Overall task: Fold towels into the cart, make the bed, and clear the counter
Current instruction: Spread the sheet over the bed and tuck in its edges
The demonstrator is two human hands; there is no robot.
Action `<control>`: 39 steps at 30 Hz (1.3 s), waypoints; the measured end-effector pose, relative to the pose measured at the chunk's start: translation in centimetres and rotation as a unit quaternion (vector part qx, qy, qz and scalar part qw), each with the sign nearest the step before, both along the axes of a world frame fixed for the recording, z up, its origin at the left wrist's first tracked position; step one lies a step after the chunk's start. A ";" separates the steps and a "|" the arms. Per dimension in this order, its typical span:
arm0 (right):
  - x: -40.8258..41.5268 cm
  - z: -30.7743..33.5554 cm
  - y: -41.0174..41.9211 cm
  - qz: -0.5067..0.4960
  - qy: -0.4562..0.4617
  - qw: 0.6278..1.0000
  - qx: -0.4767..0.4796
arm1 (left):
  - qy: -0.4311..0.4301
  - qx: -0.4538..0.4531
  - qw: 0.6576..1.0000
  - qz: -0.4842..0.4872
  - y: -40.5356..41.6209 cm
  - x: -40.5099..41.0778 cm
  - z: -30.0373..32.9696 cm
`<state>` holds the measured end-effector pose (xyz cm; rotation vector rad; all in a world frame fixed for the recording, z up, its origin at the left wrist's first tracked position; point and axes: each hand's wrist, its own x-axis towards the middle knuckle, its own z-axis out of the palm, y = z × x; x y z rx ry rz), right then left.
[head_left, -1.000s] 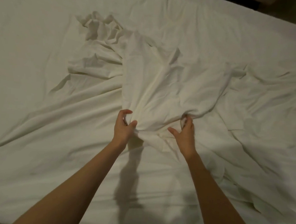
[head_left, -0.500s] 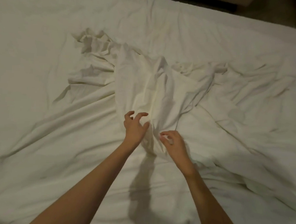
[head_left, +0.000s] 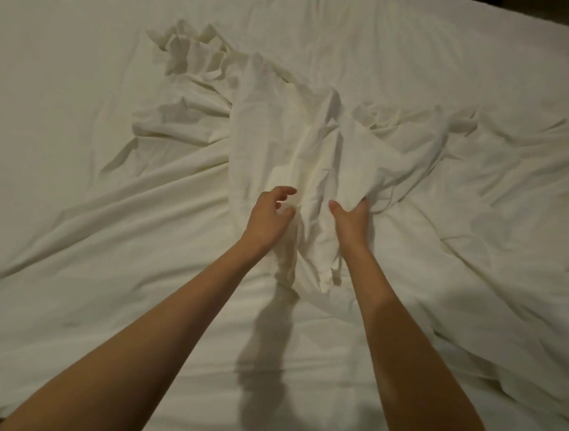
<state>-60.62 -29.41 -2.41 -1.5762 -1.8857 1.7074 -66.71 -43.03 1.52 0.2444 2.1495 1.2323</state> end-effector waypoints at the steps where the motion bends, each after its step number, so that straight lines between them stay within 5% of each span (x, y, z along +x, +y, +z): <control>1: -0.1 1.1 -0.9 0.018 0.011 0.999 0.025 | -0.002 0.016 1.000 0.013 -0.1 -0.2 0.6; 6: 1.8 7.0 -6.1 0.162 0.038 0.985 0.051 | -0.034 0.072 0.997 -0.005 -0.1 -1.2 4.7; 11: 4.8 7.3 -8.1 0.268 -0.003 0.963 -0.002 | -0.021 -0.103 0.987 -0.125 0.7 -0.1 4.1; 19: 4.8 5.5 -4.1 0.189 -0.016 0.982 0.003 | -0.041 0.010 0.989 0.142 -4.6 -1.2 2.9; 23: 1.7 3.1 -2.7 0.212 -0.019 0.975 0.060 | -0.157 0.070 0.956 0.238 -8.0 -1.4 3.3; 26: 0.2 1.2 -1.3 0.198 -0.026 0.978 0.063 | -0.231 0.017 0.944 0.235 -8.8 -1.6 2.8; 31: -2.1 0.0 -0.9 0.184 -0.014 0.983 -0.018 | -0.093 -0.127 0.979 0.130 -7.9 -1.0 0.1; 36: -2.6 0.3 -4.2 0.270 -0.018 0.962 0.031 | 0.034 -0.057 0.969 0.240 -10.1 -1.4 -0.2; 39: -2.1 1.5 -7.9 0.378 -0.006 0.925 0.043 | 0.006 0.013 0.952 0.304 -11.7 -1.2 1.3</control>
